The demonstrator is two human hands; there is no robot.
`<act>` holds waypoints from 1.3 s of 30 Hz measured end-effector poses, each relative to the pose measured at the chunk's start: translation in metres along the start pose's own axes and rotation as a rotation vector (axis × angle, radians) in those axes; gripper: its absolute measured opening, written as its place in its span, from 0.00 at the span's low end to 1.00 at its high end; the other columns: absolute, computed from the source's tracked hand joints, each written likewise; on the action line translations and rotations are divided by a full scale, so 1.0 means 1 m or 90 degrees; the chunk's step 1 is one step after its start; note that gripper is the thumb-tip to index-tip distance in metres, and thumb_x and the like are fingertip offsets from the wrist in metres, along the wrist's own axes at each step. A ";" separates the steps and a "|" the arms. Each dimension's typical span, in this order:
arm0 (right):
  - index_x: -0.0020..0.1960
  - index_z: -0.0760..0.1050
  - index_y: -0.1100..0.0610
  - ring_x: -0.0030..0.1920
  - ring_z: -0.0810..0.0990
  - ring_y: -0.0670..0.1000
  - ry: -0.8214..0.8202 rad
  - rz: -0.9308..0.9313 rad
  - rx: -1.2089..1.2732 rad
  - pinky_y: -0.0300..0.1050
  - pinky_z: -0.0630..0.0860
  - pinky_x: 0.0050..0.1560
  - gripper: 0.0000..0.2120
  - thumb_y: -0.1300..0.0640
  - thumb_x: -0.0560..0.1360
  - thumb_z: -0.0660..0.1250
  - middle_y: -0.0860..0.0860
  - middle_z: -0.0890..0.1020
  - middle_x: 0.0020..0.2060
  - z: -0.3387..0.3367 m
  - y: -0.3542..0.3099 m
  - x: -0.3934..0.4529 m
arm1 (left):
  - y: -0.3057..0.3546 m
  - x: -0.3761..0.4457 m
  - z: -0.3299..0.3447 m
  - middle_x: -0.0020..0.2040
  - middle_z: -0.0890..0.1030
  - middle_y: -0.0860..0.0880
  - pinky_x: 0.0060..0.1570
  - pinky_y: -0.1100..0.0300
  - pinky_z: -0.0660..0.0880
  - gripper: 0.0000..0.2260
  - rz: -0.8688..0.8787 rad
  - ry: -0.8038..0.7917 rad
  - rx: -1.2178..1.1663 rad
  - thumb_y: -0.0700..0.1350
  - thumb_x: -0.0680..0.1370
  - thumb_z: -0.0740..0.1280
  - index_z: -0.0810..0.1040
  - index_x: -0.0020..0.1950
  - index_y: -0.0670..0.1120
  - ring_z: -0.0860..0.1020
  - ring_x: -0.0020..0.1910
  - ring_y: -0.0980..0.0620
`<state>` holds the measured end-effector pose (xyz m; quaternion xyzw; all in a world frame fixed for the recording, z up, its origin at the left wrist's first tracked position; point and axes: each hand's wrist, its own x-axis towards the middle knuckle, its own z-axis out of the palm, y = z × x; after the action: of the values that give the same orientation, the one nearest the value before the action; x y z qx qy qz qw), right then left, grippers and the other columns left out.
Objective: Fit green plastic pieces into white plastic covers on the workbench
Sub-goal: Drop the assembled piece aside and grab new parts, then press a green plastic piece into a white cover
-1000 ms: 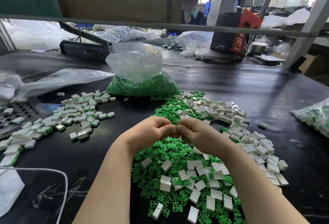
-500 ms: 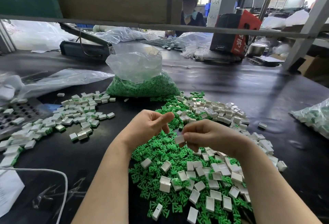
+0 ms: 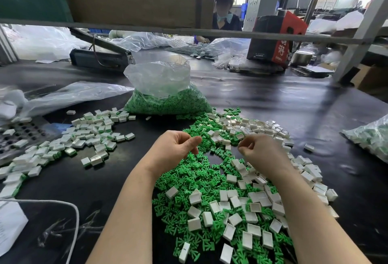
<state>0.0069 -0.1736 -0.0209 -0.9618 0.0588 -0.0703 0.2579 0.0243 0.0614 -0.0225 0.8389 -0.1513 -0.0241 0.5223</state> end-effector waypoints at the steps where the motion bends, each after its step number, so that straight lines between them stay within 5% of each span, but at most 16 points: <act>1: 0.53 0.80 0.48 0.46 0.80 0.50 0.029 0.012 -0.047 0.44 0.78 0.45 0.06 0.53 0.78 0.66 0.47 0.83 0.45 0.001 0.003 0.001 | -0.001 0.001 0.001 0.27 0.71 0.55 0.28 0.66 0.65 0.18 -0.004 0.001 0.000 0.61 0.74 0.67 0.82 0.38 0.47 0.66 0.26 0.57; 5: 0.70 0.70 0.46 0.65 0.70 0.54 0.025 0.019 -0.178 0.53 0.67 0.66 0.18 0.54 0.80 0.60 0.48 0.76 0.65 0.013 0.012 0.006 | -0.007 0.005 0.003 0.37 0.78 0.55 0.35 0.65 0.69 0.07 -0.013 0.016 0.060 0.55 0.76 0.70 0.80 0.44 0.52 0.72 0.31 0.59; 8: 0.74 0.64 0.44 0.71 0.65 0.56 -0.025 0.021 -0.196 0.57 0.60 0.70 0.24 0.58 0.80 0.56 0.47 0.70 0.71 0.023 0.016 0.008 | -0.007 0.006 0.007 0.45 0.80 0.54 0.39 0.61 0.72 0.03 -0.020 0.008 0.108 0.53 0.76 0.71 0.79 0.46 0.56 0.75 0.37 0.60; 13: 0.60 0.74 0.46 0.55 0.72 0.51 0.074 -0.047 -0.193 0.48 0.66 0.56 0.10 0.52 0.79 0.62 0.45 0.82 0.55 0.026 0.017 0.010 | -0.005 0.006 0.019 0.45 0.81 0.55 0.38 0.62 0.73 0.03 -0.026 -0.021 0.164 0.51 0.76 0.71 0.79 0.46 0.55 0.77 0.39 0.58; 17: 0.57 0.75 0.51 0.48 0.70 0.50 0.121 -0.091 -0.198 0.46 0.68 0.52 0.09 0.55 0.78 0.65 0.48 0.83 0.49 0.025 0.011 0.005 | -0.003 0.007 0.025 0.43 0.82 0.55 0.41 0.61 0.76 0.02 -0.023 -0.027 0.138 0.49 0.77 0.71 0.79 0.46 0.55 0.79 0.40 0.57; 21: 0.50 0.77 0.53 0.49 0.79 0.49 0.103 -0.220 0.147 0.43 0.73 0.55 0.07 0.56 0.74 0.73 0.45 0.82 0.45 0.018 -0.018 -0.002 | 0.004 0.010 0.029 0.41 0.84 0.53 0.35 0.66 0.74 0.01 -0.047 0.015 -0.050 0.48 0.77 0.70 0.80 0.48 0.53 0.81 0.37 0.57; 26: 0.52 0.77 0.51 0.48 0.79 0.40 0.063 -0.316 0.251 0.36 0.74 0.51 0.12 0.59 0.71 0.75 0.41 0.82 0.45 0.023 -0.042 -0.009 | 0.008 0.007 0.029 0.35 0.84 0.48 0.31 0.66 0.73 0.04 -0.062 0.014 -0.276 0.41 0.75 0.72 0.83 0.48 0.42 0.79 0.31 0.56; 29: 0.53 0.77 0.51 0.45 0.78 0.42 0.041 -0.238 0.215 0.36 0.72 0.45 0.11 0.54 0.72 0.74 0.42 0.80 0.44 0.026 -0.035 -0.007 | 0.004 0.007 0.021 0.37 0.85 0.45 0.35 0.65 0.78 0.03 -0.088 0.075 -0.340 0.37 0.75 0.71 0.84 0.46 0.42 0.81 0.34 0.54; 33: 0.55 0.79 0.45 0.42 0.78 0.42 -0.215 -0.186 0.063 0.36 0.74 0.41 0.14 0.45 0.71 0.74 0.42 0.79 0.43 0.028 -0.026 -0.008 | 0.003 0.007 0.013 0.42 0.85 0.43 0.42 0.63 0.81 0.06 -0.099 0.064 -0.474 0.35 0.71 0.71 0.83 0.47 0.41 0.84 0.41 0.51; 37: 0.51 0.81 0.44 0.44 0.78 0.43 -0.153 -0.204 -0.052 0.44 0.77 0.49 0.08 0.49 0.72 0.74 0.42 0.80 0.44 0.030 -0.032 -0.006 | 0.005 0.005 0.013 0.43 0.85 0.42 0.41 0.64 0.80 0.12 -0.098 0.044 -0.539 0.38 0.64 0.73 0.83 0.47 0.41 0.84 0.43 0.50; 39: 0.49 0.82 0.47 0.43 0.76 0.42 -0.128 -0.198 -0.043 0.40 0.75 0.47 0.07 0.50 0.72 0.74 0.42 0.80 0.42 0.032 -0.031 -0.006 | 0.005 0.005 0.014 0.43 0.85 0.43 0.41 0.64 0.80 0.12 -0.098 0.042 -0.536 0.38 0.63 0.73 0.84 0.46 0.43 0.84 0.43 0.51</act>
<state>0.0085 -0.1303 -0.0333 -0.9696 -0.1144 -0.0106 0.2161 0.0251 0.0459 -0.0233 0.5614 -0.0481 -0.0959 0.8205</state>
